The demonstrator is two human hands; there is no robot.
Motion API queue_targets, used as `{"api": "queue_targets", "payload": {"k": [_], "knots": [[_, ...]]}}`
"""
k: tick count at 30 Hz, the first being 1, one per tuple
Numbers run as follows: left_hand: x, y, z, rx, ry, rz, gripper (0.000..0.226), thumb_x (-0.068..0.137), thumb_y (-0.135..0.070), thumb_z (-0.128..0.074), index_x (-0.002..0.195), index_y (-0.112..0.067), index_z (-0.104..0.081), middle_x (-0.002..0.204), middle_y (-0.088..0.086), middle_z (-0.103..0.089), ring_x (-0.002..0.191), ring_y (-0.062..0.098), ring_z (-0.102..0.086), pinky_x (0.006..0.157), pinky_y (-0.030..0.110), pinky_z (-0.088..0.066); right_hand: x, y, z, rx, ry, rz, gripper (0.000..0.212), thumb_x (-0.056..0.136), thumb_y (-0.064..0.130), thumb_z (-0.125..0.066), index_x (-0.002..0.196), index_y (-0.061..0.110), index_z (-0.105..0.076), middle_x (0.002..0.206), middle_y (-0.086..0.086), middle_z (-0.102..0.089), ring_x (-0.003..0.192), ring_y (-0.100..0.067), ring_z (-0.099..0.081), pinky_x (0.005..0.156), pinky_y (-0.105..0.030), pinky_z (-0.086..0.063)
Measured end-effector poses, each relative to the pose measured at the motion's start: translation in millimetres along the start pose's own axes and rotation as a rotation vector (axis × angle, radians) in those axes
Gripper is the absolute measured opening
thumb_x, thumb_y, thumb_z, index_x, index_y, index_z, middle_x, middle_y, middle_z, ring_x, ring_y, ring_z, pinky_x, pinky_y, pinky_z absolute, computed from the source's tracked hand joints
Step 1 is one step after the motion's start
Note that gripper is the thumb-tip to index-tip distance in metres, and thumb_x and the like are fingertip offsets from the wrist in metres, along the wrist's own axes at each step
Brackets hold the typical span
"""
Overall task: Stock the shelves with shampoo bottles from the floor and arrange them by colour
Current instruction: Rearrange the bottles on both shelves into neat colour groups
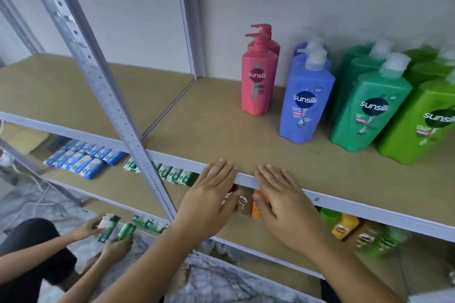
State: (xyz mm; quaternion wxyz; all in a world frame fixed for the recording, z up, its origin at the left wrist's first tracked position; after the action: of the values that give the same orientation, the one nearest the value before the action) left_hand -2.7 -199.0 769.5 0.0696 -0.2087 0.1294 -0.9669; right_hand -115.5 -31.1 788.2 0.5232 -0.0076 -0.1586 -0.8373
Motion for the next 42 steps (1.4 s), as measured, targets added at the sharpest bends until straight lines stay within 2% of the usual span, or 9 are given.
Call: {"api": "queue_targets", "payload": {"k": [5, 9, 11, 14, 17, 26, 30, 35, 42], "knots": [[-35.3, -21.9, -17.7, -0.101, 0.03, 0.135, 0.054, 0.103, -0.044, -0.045, 0.147, -0.012, -0.05, 0.154, -0.001, -0.046, 0.151, 0.014, -0.028, 0.122, 0.035, -0.029, -37.2, -7.5, -7.5, 0.01, 0.052, 0.157, 0.058, 0.109, 0.045, -0.023, 0.157, 0.014, -0.029, 0.164, 0.004, -0.021, 0.155, -0.009, -0.004, 0.126, -0.04, -0.002], [-64.2, -28.3, -46.5, -0.168, 0.196, 0.315, 0.054, 0.104, -0.043, -0.048, 0.152, -0.02, -0.042, 0.158, -0.008, -0.039, 0.151, 0.011, -0.023, 0.118, 0.021, -0.021, -59.3, -19.5, -40.0, 0.109, 0.261, 0.101, 0.062, 0.107, 0.05, -0.023, 0.161, 0.02, -0.018, 0.167, 0.008, -0.011, 0.153, -0.002, 0.003, 0.122, -0.022, 0.005], [-72.5, -27.5, -61.7, -0.183, 0.275, 0.4, 0.053, 0.104, -0.042, -0.048, 0.151, -0.019, -0.044, 0.156, -0.005, -0.043, 0.148, 0.014, -0.032, 0.115, 0.028, -0.031, -67.1, -26.9, -58.5, 0.151, 0.356, 0.035, 0.061, 0.107, 0.049, -0.028, 0.16, 0.021, -0.021, 0.167, 0.008, -0.017, 0.154, -0.004, -0.004, 0.12, -0.02, -0.003], [-78.8, -18.9, -86.4, -0.176, 0.411, 0.481, 0.056, 0.103, -0.044, -0.049, 0.151, -0.017, -0.044, 0.156, -0.001, -0.044, 0.144, 0.018, -0.039, 0.114, 0.031, -0.035, -72.5, -33.3, -82.1, 0.139, 0.44, -0.01, 0.058, 0.107, 0.045, -0.034, 0.156, 0.015, -0.032, 0.163, 0.0, -0.031, 0.152, -0.015, -0.02, 0.121, -0.027, -0.017], [-84.1, -4.5, -112.1, -0.19, 0.553, 0.512, 0.059, 0.102, -0.046, -0.05, 0.152, -0.016, -0.043, 0.156, 0.001, -0.044, 0.142, 0.02, -0.042, 0.113, 0.031, -0.037, -75.9, -36.5, -106.0, 0.102, 0.494, -0.069, 0.051, 0.106, 0.042, -0.038, 0.146, 0.013, -0.045, 0.15, -0.005, -0.048, 0.138, -0.022, -0.04, 0.113, -0.032, -0.033], [-82.4, 65.3, -152.9, -0.189, 0.84, 0.377, 0.064, 0.099, -0.047, -0.048, 0.155, -0.018, -0.036, 0.16, 0.002, -0.037, 0.144, 0.022, -0.039, 0.115, 0.036, -0.036, -60.9, -16.6, -162.6, 0.182, 0.539, -0.389, 0.05, 0.106, 0.039, -0.039, 0.146, 0.01, -0.046, 0.15, -0.009, -0.048, 0.135, -0.026, -0.044, 0.11, -0.039, -0.038], [-82.0, 89.8, -168.9, -0.201, 0.887, 0.284, 0.063, 0.1, -0.046, -0.048, 0.156, -0.019, -0.035, 0.159, 0.002, -0.037, 0.141, 0.024, -0.041, 0.112, 0.036, -0.039, -54.3, -6.7, -193.5, 0.219, 0.505, -0.523, 0.055, 0.107, 0.039, -0.039, 0.153, 0.011, -0.038, 0.157, -0.007, -0.041, 0.142, -0.024, -0.039, 0.116, -0.037, -0.034], [-83.7, 112.7, -212.8, -0.232, 0.893, 0.231, 0.062, 0.101, -0.043, -0.048, 0.155, -0.017, -0.034, 0.156, 0.003, -0.04, 0.135, 0.025, -0.046, 0.108, 0.036, -0.042, -55.4, -19.8, -237.9, 0.195, 0.506, -0.578, 0.054, 0.106, 0.038, -0.04, 0.153, 0.01, -0.038, 0.153, -0.008, -0.045, 0.137, -0.025, -0.044, 0.112, -0.038, -0.038], [-82.1, 147.8, -312.5, -0.194, 0.742, 0.313, 0.052, 0.1, -0.045, -0.048, 0.14, -0.011, -0.049, 0.142, 0.008, -0.052, 0.126, 0.031, -0.054, 0.103, 0.043, -0.047, -44.3, -75.1, -326.7, 0.179, 0.387, -0.559, 0.051, 0.103, 0.038, -0.045, 0.147, 0.012, -0.048, 0.146, -0.006, -0.053, 0.133, -0.025, -0.049, 0.107, -0.035, -0.042]]}}
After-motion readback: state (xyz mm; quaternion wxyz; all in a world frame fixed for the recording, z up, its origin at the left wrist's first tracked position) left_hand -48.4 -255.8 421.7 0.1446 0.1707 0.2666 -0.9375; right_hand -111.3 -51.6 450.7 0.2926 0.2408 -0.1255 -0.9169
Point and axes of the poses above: each hand's wrist, its own x-axis towards the middle knuckle, its own z-axis out of the back of the hand, y = z × x, the point moved 2 cm from there along x, towards the middle knuckle
